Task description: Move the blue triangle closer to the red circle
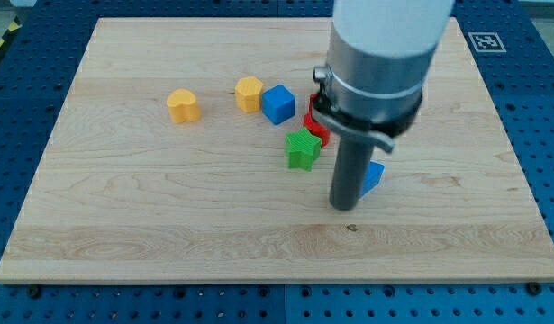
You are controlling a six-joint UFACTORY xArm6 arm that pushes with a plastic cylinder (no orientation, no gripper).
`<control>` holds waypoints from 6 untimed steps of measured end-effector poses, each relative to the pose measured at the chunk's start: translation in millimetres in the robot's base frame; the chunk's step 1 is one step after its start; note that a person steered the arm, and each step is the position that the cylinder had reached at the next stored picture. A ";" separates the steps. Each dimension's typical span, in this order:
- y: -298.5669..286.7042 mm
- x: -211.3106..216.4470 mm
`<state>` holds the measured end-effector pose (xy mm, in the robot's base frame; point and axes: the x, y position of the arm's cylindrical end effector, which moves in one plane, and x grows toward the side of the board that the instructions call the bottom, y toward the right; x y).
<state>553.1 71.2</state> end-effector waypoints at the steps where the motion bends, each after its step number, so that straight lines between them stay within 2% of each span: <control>1: 8.1 13.9; 2: 50.4 -5.6; 3: 50.7 -24.0; 4: 37.8 14.0; 5: 18.6 4.9; 6: 26.8 -11.3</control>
<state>541.9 98.0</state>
